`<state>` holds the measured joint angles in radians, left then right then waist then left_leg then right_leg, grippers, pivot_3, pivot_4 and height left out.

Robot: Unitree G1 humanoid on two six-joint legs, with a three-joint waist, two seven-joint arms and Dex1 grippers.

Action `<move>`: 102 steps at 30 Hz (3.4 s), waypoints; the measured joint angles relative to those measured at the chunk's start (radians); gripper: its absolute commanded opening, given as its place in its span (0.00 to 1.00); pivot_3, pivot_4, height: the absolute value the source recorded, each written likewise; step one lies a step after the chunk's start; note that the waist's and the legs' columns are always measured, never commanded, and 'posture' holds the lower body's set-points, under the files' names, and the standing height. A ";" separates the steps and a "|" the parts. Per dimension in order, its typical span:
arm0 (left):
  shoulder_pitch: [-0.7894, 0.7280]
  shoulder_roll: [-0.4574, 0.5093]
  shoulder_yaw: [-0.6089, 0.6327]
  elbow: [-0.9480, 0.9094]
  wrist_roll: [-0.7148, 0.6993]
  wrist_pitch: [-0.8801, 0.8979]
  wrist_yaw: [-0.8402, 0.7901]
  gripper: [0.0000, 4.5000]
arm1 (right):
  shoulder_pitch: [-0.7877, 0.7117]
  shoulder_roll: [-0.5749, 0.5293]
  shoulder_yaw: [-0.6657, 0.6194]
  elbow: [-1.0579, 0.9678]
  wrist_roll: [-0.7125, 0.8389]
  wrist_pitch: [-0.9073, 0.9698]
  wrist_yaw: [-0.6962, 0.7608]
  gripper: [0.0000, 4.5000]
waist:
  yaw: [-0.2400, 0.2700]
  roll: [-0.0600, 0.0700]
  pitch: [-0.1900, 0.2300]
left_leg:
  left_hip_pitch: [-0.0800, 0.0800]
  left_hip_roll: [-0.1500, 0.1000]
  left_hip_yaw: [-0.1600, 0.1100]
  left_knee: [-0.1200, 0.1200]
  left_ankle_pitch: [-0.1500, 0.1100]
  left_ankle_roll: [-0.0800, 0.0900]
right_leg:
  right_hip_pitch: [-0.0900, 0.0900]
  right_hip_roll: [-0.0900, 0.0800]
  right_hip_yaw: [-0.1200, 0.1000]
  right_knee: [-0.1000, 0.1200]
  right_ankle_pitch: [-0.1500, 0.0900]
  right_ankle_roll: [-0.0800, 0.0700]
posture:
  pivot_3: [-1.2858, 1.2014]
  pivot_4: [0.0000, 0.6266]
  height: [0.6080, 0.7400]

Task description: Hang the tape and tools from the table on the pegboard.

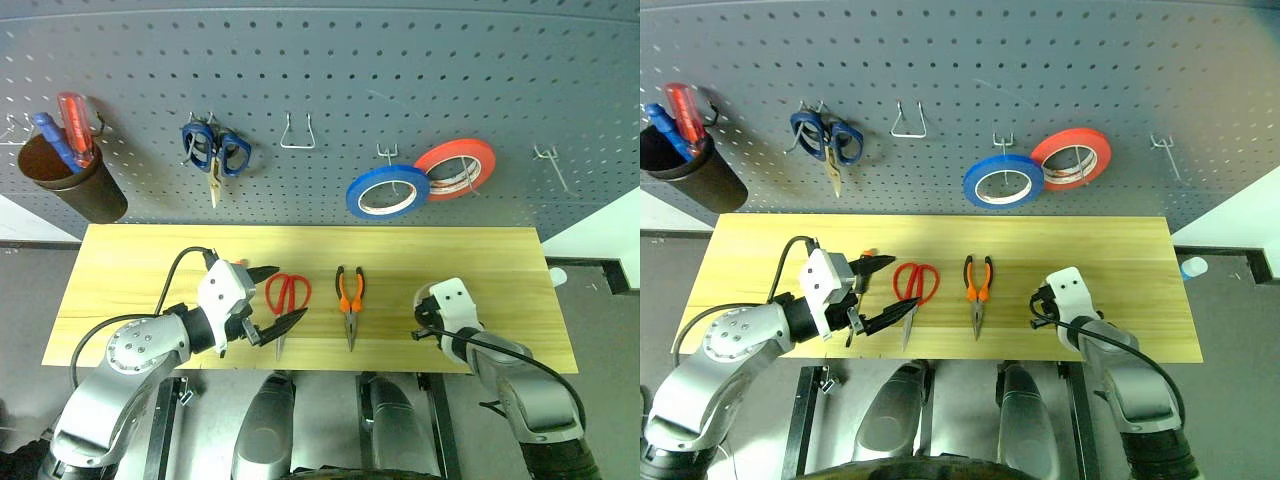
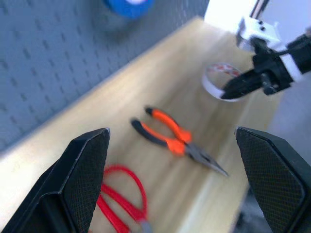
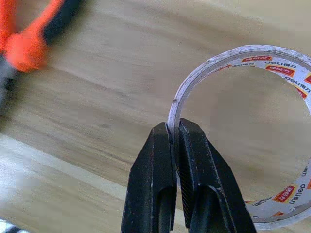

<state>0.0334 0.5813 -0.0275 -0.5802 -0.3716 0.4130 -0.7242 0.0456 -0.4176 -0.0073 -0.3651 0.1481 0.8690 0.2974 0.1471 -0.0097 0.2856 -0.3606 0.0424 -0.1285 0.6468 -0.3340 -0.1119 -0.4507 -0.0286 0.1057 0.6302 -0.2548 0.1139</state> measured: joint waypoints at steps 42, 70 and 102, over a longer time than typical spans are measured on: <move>-0.300 -0.210 -0.124 0.541 0.137 -0.531 -0.106 0.96 | -0.034 0.150 -0.233 -0.019 -0.091 -0.515 -0.233 0.00 | -0.079 0.018 -0.207 | 0.041 -0.001 0.001 0.000 -0.004 0.008 | 0.047 0.001 0.002 -0.011 0.002 -0.003 | 0.61 0.00 1.00; -0.280 -0.202 -0.114 0.469 0.120 -0.480 -0.094 0.96 | -0.242 0.155 -0.192 0.215 -0.017 -0.591 -0.135 0.00 | -0.078 0.022 -0.211 | 0.042 -0.001 0.001 0.000 -0.004 0.008 | 0.047 0.002 0.002 -0.008 0.002 -0.003 | 0.62 0.02 1.00; -0.262 -0.222 -0.142 0.365 0.110 -0.378 -0.075 0.96 | -0.534 0.184 -0.120 0.676 -0.039 -0.782 -0.118 0.00 | -0.080 0.022 -0.211 | 0.043 -0.001 0.000 0.000 -0.004 0.009 | 0.045 0.002 0.002 -0.003 0.002 -0.003 | 0.65 0.06 1.00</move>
<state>-0.2288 0.3596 -0.1696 -0.2150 -0.2616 0.0346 -0.7994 -0.4885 -0.2337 -0.1276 0.3111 0.1096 0.0873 0.1798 0.0673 0.0125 0.0744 -0.3173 0.0417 -0.1280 0.6466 -0.3379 -0.1033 -0.4059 -0.0267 0.1079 0.6275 -0.2529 0.1111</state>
